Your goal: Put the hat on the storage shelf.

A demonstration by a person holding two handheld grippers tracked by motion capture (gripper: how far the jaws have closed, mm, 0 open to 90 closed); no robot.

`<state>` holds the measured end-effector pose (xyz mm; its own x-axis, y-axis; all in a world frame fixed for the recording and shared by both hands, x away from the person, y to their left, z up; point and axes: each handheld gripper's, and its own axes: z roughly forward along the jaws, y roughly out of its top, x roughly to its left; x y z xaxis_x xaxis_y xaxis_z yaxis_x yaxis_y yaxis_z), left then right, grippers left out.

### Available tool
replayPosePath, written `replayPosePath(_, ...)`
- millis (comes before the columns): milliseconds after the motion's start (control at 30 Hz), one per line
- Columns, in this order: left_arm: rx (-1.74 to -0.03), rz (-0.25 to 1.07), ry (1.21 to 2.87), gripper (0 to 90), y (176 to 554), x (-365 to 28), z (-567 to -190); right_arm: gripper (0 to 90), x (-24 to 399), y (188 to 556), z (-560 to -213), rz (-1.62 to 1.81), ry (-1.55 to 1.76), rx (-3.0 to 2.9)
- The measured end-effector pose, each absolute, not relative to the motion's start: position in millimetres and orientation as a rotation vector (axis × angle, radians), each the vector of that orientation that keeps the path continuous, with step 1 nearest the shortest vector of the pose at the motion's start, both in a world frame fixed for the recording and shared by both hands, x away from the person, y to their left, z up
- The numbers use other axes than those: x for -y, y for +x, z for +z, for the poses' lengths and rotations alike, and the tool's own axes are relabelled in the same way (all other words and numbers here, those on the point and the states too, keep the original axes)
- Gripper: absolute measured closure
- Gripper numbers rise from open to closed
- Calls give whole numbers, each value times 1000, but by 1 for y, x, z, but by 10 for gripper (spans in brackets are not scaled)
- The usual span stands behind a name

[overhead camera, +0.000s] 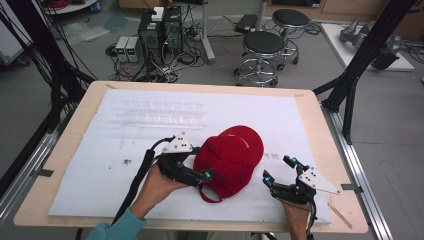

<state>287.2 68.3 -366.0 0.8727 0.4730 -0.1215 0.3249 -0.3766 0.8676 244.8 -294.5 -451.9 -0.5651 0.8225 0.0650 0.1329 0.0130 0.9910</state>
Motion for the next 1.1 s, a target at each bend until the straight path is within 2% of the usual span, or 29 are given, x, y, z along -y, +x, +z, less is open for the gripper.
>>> replayPosePath(100,-577,165,2020,161,287,-59,-372,78,294,245,-452,1598,979,-1737)
replayPosePath(267,-603,229,2064,158,288,-45,-380,78,294,245,-452,1596,974,-1737)
replayPosePath(433,-634,212,2072,163,290,-41,-385,79,295,245,-452,1598,974,-1734)
replayPosePath(567,-634,187,2079,203,293,-41,-388,78,294,244,-452,1598,977,-1735)
replayPosePath(733,-608,147,2114,334,297,-39,-395,79,294,244,-452,1597,978,-1733)
replayPosePath(833,-596,120,2113,485,299,-39,-400,79,294,245,-452,1593,967,-1729)
replayPosePath(1000,-578,146,2114,722,299,-39,-400,78,294,244,-452,1594,972,-1730)
replayPosePath(1100,-572,165,2112,814,299,-42,-397,78,294,244,-452,1595,972,-1731)
